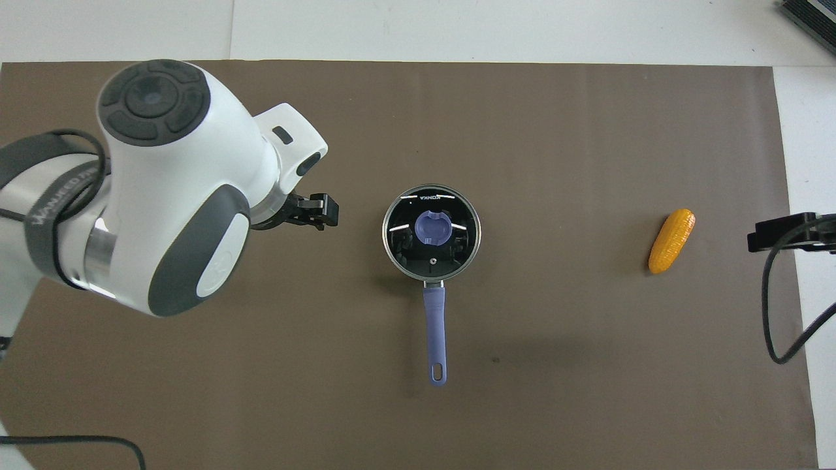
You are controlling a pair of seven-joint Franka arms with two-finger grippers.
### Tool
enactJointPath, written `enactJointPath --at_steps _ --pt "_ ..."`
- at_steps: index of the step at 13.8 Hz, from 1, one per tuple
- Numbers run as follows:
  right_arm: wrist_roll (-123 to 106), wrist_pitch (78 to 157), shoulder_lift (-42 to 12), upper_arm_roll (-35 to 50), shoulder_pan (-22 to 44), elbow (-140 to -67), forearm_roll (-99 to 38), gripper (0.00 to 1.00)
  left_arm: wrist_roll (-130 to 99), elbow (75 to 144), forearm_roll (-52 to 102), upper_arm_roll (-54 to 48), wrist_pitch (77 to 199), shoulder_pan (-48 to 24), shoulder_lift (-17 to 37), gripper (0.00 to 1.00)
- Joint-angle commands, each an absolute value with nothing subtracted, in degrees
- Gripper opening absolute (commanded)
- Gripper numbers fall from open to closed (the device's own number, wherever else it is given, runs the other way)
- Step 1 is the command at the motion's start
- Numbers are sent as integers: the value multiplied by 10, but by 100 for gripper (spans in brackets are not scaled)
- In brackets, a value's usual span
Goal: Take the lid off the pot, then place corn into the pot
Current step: 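Move the left gripper toward the glass lid on the black pot, then lower the left gripper and grasp the blue knob of the lid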
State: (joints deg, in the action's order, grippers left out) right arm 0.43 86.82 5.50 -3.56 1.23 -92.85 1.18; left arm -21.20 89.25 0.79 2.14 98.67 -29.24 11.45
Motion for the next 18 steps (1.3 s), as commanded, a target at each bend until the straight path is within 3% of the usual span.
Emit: enactJointPath --at_steps 1,6,18 --pt "-10 860 53 -34 6 -922 13 100 -265 899 4 31 1032 -331 139 100" --pt "-10 858 54 -34 5 -923 13 100 -322 883 9 31 1071 -372 196 100" --pt "-11 856 54 -36 5 -923 13 100 -460 845 31 26 1137 -438 261 100"
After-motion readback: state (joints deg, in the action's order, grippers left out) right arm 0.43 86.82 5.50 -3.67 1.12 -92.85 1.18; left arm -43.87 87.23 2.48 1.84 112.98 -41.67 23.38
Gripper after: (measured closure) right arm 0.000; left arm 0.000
